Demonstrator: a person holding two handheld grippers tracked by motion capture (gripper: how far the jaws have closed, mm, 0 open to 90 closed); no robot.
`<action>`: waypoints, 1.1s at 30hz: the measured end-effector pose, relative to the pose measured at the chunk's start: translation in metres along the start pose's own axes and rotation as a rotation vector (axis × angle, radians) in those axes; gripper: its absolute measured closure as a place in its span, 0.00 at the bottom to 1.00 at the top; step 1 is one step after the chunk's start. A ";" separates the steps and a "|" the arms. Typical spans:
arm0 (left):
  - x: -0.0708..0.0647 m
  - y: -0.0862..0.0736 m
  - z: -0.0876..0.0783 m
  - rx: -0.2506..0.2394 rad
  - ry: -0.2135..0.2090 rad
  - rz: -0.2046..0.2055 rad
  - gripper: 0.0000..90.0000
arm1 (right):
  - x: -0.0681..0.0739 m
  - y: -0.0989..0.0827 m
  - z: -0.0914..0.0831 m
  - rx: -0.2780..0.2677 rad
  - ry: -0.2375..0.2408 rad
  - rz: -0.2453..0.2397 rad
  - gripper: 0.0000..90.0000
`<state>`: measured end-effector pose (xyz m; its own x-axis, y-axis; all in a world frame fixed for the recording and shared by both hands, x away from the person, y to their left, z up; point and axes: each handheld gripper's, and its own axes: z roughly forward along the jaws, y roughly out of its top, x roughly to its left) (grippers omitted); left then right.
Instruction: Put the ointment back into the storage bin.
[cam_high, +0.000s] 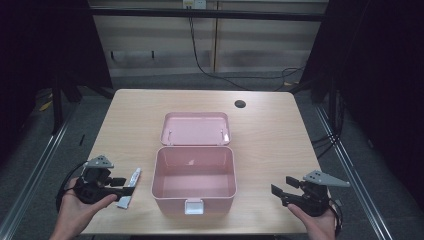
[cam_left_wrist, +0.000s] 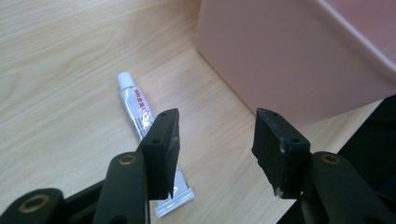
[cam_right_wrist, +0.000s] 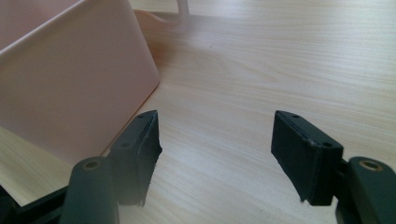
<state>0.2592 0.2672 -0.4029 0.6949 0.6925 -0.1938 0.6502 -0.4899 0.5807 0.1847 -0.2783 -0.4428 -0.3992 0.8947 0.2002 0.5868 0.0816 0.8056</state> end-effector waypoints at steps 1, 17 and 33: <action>0.001 0.003 0.001 0.016 -0.002 0.004 0.57 | 0.001 0.000 0.001 0.005 0.000 0.000 0.36; 0.019 0.016 0.020 0.092 0.025 -0.034 0.64 | 0.007 0.002 0.006 0.022 0.029 -0.023 0.36; 0.039 0.017 0.046 0.195 0.072 -0.094 0.65 | 0.005 0.002 0.010 0.057 0.053 -0.020 0.35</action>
<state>0.3112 0.2615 -0.4373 0.6090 0.7726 -0.1794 0.7633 -0.5094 0.3974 0.1908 -0.2692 -0.4462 -0.4467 0.8685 0.2148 0.6171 0.1253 0.7769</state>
